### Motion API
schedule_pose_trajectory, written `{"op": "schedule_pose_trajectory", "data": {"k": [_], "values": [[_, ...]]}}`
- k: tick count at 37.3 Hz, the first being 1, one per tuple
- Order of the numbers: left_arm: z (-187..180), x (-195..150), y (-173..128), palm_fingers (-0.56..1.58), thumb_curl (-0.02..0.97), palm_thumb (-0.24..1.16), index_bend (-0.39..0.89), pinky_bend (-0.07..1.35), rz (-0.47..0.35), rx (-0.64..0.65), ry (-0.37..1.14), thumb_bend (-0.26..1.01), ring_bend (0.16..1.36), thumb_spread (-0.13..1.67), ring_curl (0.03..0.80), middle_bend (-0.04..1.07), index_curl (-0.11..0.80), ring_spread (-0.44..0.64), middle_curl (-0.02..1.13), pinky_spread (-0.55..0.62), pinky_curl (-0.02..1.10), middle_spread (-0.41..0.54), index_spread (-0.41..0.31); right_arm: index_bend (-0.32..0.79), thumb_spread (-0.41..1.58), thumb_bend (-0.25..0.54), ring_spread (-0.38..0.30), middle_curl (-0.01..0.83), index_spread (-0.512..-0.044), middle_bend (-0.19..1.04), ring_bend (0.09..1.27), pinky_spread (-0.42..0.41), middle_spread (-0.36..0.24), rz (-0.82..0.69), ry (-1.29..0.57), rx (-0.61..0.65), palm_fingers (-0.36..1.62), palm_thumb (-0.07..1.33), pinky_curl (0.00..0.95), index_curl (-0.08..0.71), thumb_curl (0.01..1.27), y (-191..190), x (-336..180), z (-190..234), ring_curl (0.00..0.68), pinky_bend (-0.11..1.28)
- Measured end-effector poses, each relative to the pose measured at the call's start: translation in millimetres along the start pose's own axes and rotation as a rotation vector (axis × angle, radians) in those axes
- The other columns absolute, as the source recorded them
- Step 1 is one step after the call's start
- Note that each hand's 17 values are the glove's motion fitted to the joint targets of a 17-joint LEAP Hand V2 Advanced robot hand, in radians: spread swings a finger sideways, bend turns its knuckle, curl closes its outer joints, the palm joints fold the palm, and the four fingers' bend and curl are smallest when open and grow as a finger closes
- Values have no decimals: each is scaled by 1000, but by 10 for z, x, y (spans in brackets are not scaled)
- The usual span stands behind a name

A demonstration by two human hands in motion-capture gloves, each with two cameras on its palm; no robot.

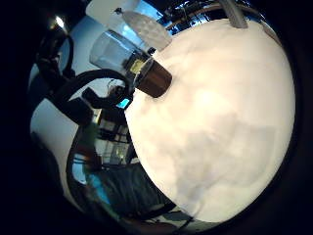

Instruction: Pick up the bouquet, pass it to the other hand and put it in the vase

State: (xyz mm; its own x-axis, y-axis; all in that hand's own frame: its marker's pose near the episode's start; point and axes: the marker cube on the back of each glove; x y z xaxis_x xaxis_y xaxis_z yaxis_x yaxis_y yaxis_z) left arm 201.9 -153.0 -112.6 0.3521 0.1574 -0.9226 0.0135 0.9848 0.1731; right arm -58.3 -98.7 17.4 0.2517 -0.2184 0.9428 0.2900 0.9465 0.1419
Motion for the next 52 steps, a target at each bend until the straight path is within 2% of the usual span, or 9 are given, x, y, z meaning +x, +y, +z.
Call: {"op": "schedule_pose_trajectory", "data": {"k": [7, 12, 16, 23, 29, 33, 39, 44, 52], "values": [[-479, 515, -197, 1366, 669, 890, 251, 569, 232, 78, -54, -32, 705, 233, 442, 558, 458, -344, 525, -388, 438, -343, -334, 83, 658, -32, -179, 477, -291, 454, 637, -86, -180, -125, -141, 64, 994, 882, 414, 392, 676, 17, 43, -288, 433, 572], [-788, 724, -262, 1360, 689, 889, 250, 571, 93, 149, -62, -34, 708, 207, 449, 564, 475, -345, 529, -395, 437, -344, -343, 86, 726, -31, -172, 461, -290, 413, 600, -33, -180, 76, -116, 129, 1023, 877, 393, 359, 649, 101, 45, -448, 412, 547], [-1000, 763, -352, 1361, 704, 891, 248, 576, 129, 184, -81, -32, 710, 192, 453, 564, 486, -345, 530, -397, 436, -344, -347, 97, 757, -30, -169, 454, -291, 389, 571, -4, -180, 155, -50, 156, 1032, 878, 383, 343, 632, 131, 153, -534, 404, 526], [-1421, 773, -494, 1359, 723, 884, 248, 581, 144, 256, -73, -38, 715, 174, 457, 565, 506, -349, 532, -401, 433, -344, -353, 105, 792, -29, -160, 446, -290, 356, 517, 46, -180, -18, -118, 150, 1044, 881, 370, 324, 610, 83, 70, -543, 392, 492], [-1826, 668, -616, 1357, 737, 885, 243, 585, 88, 334, -59, -35, 716, 163, 460, 566, 519, -350, 533, -402, 432, -344, -356, 107, 808, -29, -152, 442, -290, 335, 479, 82, -177, 259, 52, 182, 1054, 883, 362, 313, 596, 169, 328, -603, 387, 467], [-2033, 560, -692, 1355, 745, 884, 241, 588, 74, 369, -59, -36, 714, 159, 462, 568, 526, -351, 534, -402, 431, -344, -357, 104, 815, -28, -149, 441, -290, 322, 464, 94, -176, 269, 74, 186, 1060, 885, 359, 306, 588, 166, 375, -613, 384, 459], [-2240, 313, -825, 1354, 756, 881, 236, 590, 41, 402, -59, -37, 713, 154, 464, 569, 535, -351, 534, -402, 429, -344, -359, 107, 822, -28, -144, 441, -290, 307, 439, 104, -175, 108, -74, 161, 1065, 887, 357, 298, 577, 118, 172, -569, 382, 451], [-2251, 59, -915, 1355, 764, 880, 231, 590, -5, 401, -65, -37, 711, 150, 465, 572, 542, -352, 534, -402, 428, -344, -360, 108, 825, -28, -141, 441, -290, 299, 418, 117, -173, 123, -118, 157, 1067, 889, 356, 292, 570, 122, 111, -563, 382, 448], [-2160, -253, -987, 1354, 774, 878, 226, 585, -75, 357, -87, -37, 711, 148, 467, 578, 551, -352, 536, -401, 428, -346, -361, 112, 827, -28, -133, 441, -290, 281, 394, 139, -171, 337, 73, 188, 1063, 890, 354, 288, 562, 199, 327, -663, 380, 436]]}}
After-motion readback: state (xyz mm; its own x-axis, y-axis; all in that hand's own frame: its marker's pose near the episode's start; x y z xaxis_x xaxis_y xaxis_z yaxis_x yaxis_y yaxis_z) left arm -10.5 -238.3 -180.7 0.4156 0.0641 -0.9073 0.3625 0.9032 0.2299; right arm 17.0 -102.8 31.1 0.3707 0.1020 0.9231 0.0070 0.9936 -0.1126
